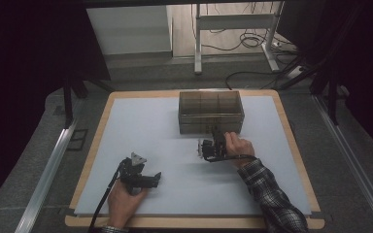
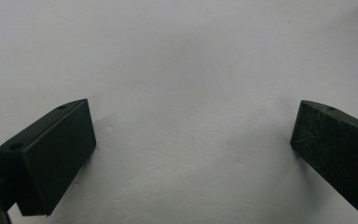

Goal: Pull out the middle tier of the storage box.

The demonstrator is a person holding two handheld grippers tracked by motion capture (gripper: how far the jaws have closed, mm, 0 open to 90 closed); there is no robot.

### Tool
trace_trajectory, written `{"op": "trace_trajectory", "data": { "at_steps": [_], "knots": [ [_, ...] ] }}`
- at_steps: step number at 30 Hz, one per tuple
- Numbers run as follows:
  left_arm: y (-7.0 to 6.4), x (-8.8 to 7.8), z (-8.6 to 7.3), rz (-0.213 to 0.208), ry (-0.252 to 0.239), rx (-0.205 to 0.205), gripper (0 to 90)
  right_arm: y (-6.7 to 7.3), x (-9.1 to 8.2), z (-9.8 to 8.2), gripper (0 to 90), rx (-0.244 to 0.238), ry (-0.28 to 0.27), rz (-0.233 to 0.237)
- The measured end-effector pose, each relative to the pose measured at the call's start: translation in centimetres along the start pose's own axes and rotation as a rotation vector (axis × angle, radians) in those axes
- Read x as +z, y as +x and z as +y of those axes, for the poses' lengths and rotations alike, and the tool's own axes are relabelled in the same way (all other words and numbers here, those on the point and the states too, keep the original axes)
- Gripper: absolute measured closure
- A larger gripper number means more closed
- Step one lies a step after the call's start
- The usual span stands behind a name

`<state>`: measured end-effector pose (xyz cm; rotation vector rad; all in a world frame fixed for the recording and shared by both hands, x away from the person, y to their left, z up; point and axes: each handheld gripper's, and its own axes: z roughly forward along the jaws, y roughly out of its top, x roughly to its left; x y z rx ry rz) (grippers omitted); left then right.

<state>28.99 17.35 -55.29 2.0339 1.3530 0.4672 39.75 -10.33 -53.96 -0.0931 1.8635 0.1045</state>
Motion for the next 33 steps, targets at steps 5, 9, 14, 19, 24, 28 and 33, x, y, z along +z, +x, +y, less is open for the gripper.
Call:
{"op": "trace_trajectory", "data": {
  "at_steps": [5, 9, 14, 19, 24, 28, 33],
  "knots": [
    [0.0, 0.0, 0.0, 0.0, 0.0, 0.0, 0.0, 0.1, -0.5, -0.1, 80.0, -0.011, -0.006, -0.004],
    [0.0, 0.0, 0.0, 0.0, 0.0, 0.001, 0.0, 0.2, -0.8, -0.2, 79.9, -0.011, -0.021, 0.0],
    [0.0, 0.0, 0.0, 0.0, 0.0, 0.0, 0.0, 0.3, -1.2, -0.3, 79.9, -0.008, -0.032, 0.003],
    [0.0, 0.0, 0.0, 0.0, 0.0, 0.0, 0.0, 0.4, -1.6, -0.3, 79.8, 0.0, -0.034, 0.002],
    [0.0, 0.0, 0.0, 0.0, 0.0, 0.001, 0.0, 0.4, -1.8, -0.4, 79.8, -0.003, -0.042, 0.007],
    [0.0, 0.0, 0.0, 0.0, 0.0, 0.001, 0.0, 0.5, -2.2, -0.5, 79.8, -0.017, -0.026, -0.002],
    [0.0, 0.0, 0.0, 0.0, 0.0, 0.0, 0.0, 0.6, -2.2, -0.5, 79.4, -0.019, -0.051, -0.007]
  ]
}}
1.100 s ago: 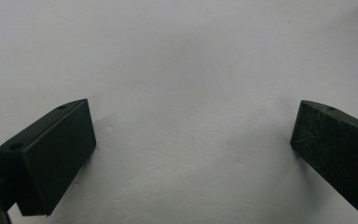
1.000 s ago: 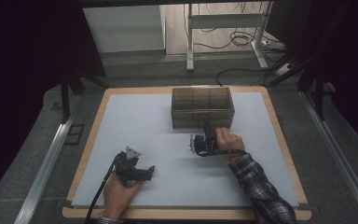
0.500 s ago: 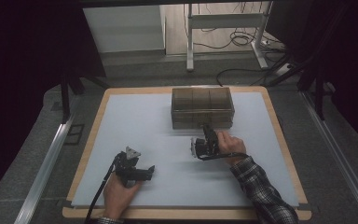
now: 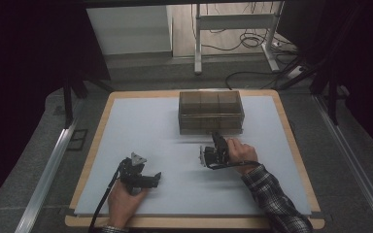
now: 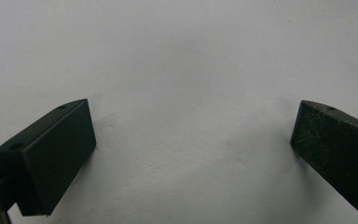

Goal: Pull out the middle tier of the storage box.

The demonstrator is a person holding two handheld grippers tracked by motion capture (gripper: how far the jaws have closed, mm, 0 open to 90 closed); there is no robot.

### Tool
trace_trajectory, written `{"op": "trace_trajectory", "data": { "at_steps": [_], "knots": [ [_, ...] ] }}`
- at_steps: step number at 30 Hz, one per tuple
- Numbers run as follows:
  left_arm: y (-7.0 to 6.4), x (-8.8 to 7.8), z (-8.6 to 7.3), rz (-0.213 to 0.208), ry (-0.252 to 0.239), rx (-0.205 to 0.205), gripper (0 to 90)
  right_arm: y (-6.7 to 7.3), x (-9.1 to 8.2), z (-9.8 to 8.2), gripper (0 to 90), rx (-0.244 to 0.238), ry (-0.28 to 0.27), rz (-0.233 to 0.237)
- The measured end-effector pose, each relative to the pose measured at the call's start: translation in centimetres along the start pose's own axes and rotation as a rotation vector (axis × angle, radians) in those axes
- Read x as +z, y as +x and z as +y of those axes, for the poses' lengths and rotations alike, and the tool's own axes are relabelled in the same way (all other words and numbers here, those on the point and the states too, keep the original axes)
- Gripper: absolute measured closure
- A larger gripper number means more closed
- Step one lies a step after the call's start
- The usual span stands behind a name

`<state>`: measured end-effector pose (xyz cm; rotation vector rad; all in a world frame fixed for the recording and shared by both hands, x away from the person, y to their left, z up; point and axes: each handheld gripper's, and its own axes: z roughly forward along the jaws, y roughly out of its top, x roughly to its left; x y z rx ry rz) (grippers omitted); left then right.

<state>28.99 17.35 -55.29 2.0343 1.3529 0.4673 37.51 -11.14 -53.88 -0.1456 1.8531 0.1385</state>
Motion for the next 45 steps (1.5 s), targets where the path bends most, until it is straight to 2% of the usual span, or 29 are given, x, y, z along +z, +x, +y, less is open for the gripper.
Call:
{"op": "trace_trajectory", "data": {
  "at_steps": [1, 2, 3, 8, 9, 10, 14, 16, 20, 21, 22, 23, 30, 33, 42, 43, 45],
  "knots": [
    [0.0, 0.0, 0.0, 0.0, 0.0, 0.0, 0.0, -0.1, 0.1, 0.0, 78.8, 0.0, -0.01, 0.055],
    [0.0, 0.0, 0.0, 0.0, 0.0, 0.0, 0.0, -0.1, 0.1, 0.0, 78.8, 0.0, -0.01, 0.055],
    [0.0, 0.0, 0.0, 0.0, 0.0, 0.0, 0.0, 0.1, 0.0, 0.0, 78.7, -0.013, 0.002, 0.005],
    [0.0, 0.0, 0.0, 0.0, 0.0, 0.0, 0.0, 0.0, -0.1, -0.1, 77.1, -0.003, -0.01, 0.017],
    [0.0, 0.0, 0.0, 0.0, 0.0, 0.0, 0.0, -0.2, -0.1, -0.1, 76.6, 0.003, -0.018, 0.06],
    [0.0, 0.0, 0.0, 0.0, 0.0, 0.0, 0.0, -0.2, -0.3, 0.0, 75.9, -0.002, -0.008, 0.017],
    [0.0, 0.0, 0.0, 0.0, 0.0, 0.0, 0.0, -0.6, -0.5, -0.2, 73.0, 0.012, -0.005, 0.036],
    [0.0, 0.0, 0.0, 0.0, 0.0, 0.0, 0.0, -0.8, -0.5, -0.4, 71.8, 0.034, -0.028, 0.068],
    [0.0, 0.0, 0.0, 0.0, 0.0, 0.0, 0.0, -1.2, -0.7, -0.5, 70.7, 0.066, -0.03, 0.088],
    [0.0, 0.0, 0.0, 0.0, 0.0, 0.0, 0.0, -1.5, -0.8, -0.7, 69.3, 0.085, -0.033, 0.114],
    [0.0, 0.0, 0.0, 0.0, 0.0, 0.0, 0.0, -1.5, -0.8, -0.7, 69.3, 0.085, -0.033, 0.114],
    [0.0, 0.0, 0.0, 0.0, 0.0, 0.0, 0.0, -1.7, -0.8, -0.8, 68.9, 0.095, -0.037, 0.133],
    [0.0, 0.0, 0.0, 0.0, 0.0, 0.0, 0.0, -2.4, -1.0, -1.0, 68.8, 0.142, -0.059, 0.176],
    [0.0, 0.0, 0.0, 0.0, 0.0, 0.0, 0.0, -3.1, -1.0, -1.1, 68.7, 0.181, -0.076, 0.21],
    [0.0, 0.0, 0.0, 0.0, -0.005, -0.005, 0.0, -4.0, -1.1, -1.5, 68.1, 0.22, -0.098, 0.253],
    [0.0, 0.0, 0.0, 0.0, -0.005, -0.005, 0.0, -4.2, -1.1, -1.6, 68.1, 0.226, -0.1, 0.278],
    [0.0, 0.0, 0.0, 0.0, -0.005, -0.005, 0.0, -4.4, -1.1, -1.6, 68.2, 0.232, -0.103, 0.289]
  ]
}}
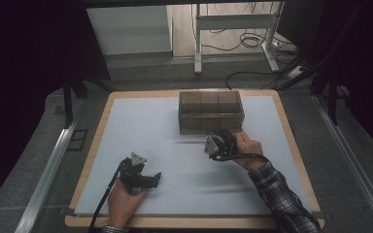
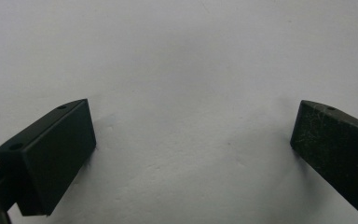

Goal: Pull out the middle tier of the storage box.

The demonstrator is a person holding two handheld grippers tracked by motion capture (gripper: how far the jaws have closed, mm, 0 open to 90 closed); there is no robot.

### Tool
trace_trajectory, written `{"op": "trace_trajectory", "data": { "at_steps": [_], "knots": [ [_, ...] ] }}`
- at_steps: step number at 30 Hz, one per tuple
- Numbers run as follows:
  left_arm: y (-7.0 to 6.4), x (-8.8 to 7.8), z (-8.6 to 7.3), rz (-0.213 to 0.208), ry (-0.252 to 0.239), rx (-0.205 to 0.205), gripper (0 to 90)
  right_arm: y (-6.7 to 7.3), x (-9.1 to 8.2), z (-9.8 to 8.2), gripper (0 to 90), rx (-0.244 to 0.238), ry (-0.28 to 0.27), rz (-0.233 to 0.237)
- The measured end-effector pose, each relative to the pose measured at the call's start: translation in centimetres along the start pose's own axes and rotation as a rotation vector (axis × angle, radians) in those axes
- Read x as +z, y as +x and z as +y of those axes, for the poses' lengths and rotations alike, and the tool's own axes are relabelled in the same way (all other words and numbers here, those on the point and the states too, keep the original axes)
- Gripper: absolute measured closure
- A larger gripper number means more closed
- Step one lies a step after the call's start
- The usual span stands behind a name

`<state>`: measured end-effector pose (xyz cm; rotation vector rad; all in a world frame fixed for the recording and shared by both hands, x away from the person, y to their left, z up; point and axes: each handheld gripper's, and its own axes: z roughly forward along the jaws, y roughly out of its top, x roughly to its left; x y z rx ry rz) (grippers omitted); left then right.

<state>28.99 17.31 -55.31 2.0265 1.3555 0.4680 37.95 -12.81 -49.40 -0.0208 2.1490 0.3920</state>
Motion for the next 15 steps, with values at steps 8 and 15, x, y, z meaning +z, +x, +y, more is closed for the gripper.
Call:
{"op": "trace_trajectory", "data": {
  "at_steps": [8, 15],
  "knots": [
    [0.0, 0.0, 0.0, 0.0, 0.0, 0.0, 0.0, -0.8, -0.3, -0.1, 68.4, 0.028, -0.012, 0.026],
    [0.1, 0.0, 0.0, -0.001, 0.004, 0.008, 0.0, -2.2, -0.6, -0.5, 67.2, 0.076, -0.037, 0.088]
  ]
}}
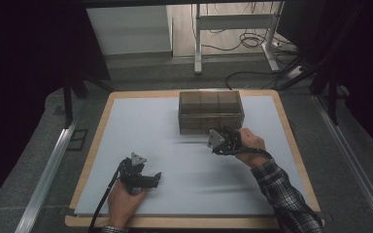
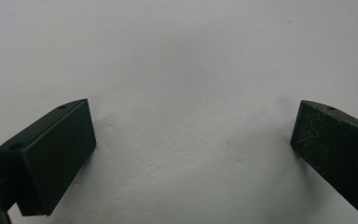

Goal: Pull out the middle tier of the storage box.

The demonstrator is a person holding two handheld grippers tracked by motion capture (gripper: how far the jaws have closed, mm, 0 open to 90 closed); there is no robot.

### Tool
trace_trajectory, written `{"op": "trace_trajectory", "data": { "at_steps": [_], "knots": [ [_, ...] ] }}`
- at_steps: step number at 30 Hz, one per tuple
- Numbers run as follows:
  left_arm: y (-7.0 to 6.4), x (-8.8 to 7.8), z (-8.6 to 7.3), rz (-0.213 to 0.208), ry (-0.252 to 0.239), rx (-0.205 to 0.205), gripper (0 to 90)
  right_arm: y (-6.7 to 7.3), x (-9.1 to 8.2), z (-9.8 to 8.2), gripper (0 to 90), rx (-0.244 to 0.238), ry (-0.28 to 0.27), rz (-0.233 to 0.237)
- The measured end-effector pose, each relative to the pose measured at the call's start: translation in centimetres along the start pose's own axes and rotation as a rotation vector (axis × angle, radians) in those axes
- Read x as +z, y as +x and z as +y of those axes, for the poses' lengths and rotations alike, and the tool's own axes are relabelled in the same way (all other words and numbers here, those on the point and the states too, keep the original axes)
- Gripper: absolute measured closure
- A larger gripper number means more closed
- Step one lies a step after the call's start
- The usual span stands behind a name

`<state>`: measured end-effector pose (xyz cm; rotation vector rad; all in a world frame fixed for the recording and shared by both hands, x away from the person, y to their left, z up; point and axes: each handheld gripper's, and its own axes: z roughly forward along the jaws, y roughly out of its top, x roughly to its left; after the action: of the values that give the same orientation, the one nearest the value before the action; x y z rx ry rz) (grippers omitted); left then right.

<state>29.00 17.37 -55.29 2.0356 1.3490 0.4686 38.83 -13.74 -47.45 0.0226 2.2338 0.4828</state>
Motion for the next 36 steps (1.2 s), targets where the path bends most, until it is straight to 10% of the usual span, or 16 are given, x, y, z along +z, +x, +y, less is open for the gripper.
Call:
{"op": "trace_trajectory", "data": {
  "at_steps": [16, 36],
  "knots": [
    [0.0, 0.0, 0.0, 0.0, 0.001, -0.003, 0.0, -3.9, 0.0, -1.7, 66.4, 0.17, -0.064, 0.238],
    [0.0, 0.0, 0.0, 0.0, 0.0, -0.003, 0.0, -7.1, 2.3, -3.9, 71.1, 0.156, -0.047, 0.47]
  ]
}}
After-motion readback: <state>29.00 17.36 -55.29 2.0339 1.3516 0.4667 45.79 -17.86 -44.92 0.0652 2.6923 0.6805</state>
